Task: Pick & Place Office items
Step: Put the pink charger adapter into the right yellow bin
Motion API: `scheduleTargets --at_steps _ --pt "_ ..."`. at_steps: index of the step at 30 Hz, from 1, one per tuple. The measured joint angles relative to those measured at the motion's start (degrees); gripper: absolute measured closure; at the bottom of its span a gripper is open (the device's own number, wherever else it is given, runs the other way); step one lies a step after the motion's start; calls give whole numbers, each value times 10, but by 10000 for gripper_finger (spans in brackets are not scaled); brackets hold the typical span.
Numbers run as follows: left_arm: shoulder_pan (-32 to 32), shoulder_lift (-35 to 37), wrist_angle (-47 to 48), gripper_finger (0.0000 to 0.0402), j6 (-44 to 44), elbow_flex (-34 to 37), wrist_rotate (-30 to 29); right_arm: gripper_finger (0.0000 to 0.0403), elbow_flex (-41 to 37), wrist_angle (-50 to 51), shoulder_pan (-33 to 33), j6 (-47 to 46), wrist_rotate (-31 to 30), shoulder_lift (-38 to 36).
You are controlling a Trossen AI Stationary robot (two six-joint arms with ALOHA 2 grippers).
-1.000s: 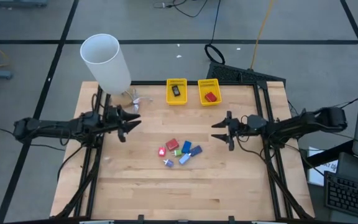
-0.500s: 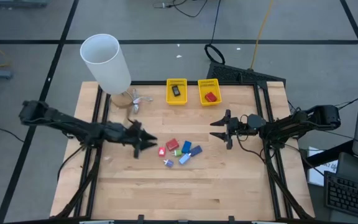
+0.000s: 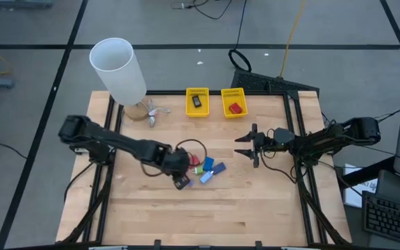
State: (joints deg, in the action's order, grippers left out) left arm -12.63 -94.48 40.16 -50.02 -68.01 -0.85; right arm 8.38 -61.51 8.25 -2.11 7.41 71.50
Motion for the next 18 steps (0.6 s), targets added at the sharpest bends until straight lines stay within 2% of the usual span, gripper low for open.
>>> scheduleTargets --at_steps 4,8,14,18 --pt "21 -43 5 229 -72 -27 26 206 0 14 -1 0 1 0" --pt "39 -70 18 188 -143 -27 37 206 0 18 -1 -1 1 0" --pt "57 -105 58 126 -185 -27 74 206 0 20 -1 -2 2 0" --pt "65 -116 56 100 -189 -27 72 206 0 28 -1 -2 2 0"
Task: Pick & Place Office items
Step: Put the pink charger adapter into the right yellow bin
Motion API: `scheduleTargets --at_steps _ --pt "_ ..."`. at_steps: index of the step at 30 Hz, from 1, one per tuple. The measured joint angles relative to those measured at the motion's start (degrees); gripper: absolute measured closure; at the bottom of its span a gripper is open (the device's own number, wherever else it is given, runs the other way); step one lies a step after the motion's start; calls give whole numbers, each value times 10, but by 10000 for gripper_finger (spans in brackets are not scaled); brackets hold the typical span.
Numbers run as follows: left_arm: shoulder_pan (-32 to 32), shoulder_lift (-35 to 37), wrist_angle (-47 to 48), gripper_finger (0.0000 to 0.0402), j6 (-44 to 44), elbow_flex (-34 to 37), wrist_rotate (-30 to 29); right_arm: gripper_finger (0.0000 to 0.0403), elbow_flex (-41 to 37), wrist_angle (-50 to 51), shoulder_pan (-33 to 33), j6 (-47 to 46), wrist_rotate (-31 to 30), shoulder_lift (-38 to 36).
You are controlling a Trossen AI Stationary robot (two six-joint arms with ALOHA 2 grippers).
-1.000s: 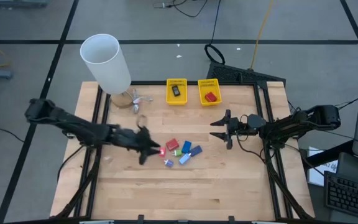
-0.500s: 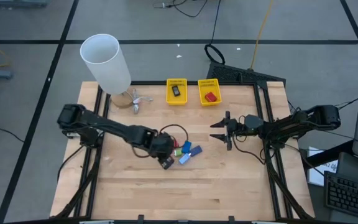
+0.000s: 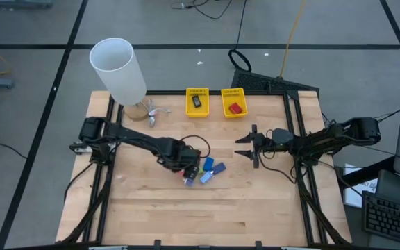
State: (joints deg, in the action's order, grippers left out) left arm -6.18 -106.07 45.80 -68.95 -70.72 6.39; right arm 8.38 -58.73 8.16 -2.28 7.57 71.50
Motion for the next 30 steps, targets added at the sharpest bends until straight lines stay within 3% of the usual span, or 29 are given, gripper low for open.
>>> scheduleTargets --at_steps 21,30 --pt "0 -14 39 87 -16 0 -54 206 0 21 0 0 2 0" --pt "0 -31 44 87 -13 2 -28 206 0 24 0 0 2 0"
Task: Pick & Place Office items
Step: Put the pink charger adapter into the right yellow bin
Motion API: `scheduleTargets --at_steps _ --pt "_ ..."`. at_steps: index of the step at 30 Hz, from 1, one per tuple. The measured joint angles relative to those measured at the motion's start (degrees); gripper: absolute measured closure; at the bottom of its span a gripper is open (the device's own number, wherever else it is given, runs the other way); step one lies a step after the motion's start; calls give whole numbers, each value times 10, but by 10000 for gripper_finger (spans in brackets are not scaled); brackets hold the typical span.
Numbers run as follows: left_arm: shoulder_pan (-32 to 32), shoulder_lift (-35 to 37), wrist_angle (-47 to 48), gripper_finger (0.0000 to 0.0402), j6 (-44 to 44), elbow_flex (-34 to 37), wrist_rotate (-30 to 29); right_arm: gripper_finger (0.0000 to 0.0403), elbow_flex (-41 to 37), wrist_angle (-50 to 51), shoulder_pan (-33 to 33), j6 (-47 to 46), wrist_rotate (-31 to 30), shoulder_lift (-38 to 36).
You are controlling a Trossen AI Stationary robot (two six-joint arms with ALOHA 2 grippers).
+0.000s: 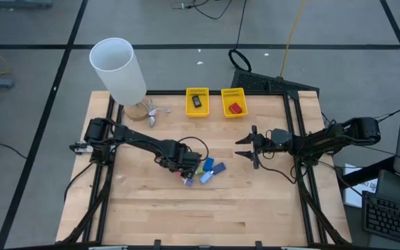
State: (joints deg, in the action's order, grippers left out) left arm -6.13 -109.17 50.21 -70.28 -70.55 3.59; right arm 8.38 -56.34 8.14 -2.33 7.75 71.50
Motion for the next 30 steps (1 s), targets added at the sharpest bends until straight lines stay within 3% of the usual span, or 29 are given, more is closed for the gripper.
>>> scheduleTargets --at_steps 7,17,22,26,30 --pt "0 -5 -6 133 2 0 6 206 0 1 0 0 0 0" --pt "-4 -5 -48 215 102 0 -26 206 0 1 0 0 0 0" --pt "-4 -4 -47 244 113 0 -10 206 0 1 0 0 0 0" --pt "-4 -4 -47 246 116 0 -8 206 0 4 0 0 0 0" --pt "-4 -4 -46 223 142 0 -8 206 0 14 0 0 0 0"
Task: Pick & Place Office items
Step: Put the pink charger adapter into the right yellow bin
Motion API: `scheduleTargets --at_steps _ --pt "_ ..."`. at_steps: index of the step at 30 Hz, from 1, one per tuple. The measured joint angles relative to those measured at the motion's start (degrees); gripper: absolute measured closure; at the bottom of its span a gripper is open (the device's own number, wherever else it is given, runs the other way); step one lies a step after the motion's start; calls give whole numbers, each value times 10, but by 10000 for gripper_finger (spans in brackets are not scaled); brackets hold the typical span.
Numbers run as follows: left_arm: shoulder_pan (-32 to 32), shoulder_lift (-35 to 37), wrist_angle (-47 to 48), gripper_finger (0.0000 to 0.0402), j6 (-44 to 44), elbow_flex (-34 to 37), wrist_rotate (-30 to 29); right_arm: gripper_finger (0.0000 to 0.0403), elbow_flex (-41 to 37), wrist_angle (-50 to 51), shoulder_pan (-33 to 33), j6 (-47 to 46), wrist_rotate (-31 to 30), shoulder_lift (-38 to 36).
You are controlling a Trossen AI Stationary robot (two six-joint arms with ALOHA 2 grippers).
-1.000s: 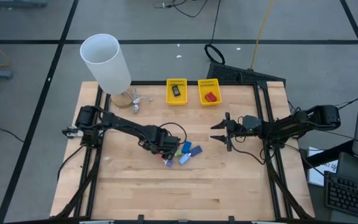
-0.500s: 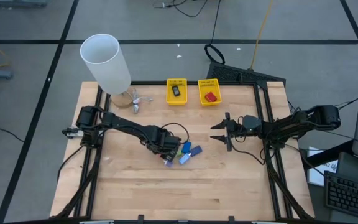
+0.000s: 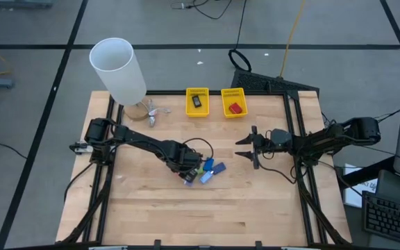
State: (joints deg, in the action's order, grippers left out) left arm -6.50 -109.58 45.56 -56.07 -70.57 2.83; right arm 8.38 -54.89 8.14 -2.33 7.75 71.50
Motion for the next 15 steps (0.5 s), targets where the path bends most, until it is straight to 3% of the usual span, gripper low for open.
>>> scheduleTargets --at_steps 7,15 --pt "16 10 4 250 69 0 22 206 0 0 0 0 0 0" --pt "26 110 -13 250 101 0 -83 206 0 -1 0 7 -1 0"
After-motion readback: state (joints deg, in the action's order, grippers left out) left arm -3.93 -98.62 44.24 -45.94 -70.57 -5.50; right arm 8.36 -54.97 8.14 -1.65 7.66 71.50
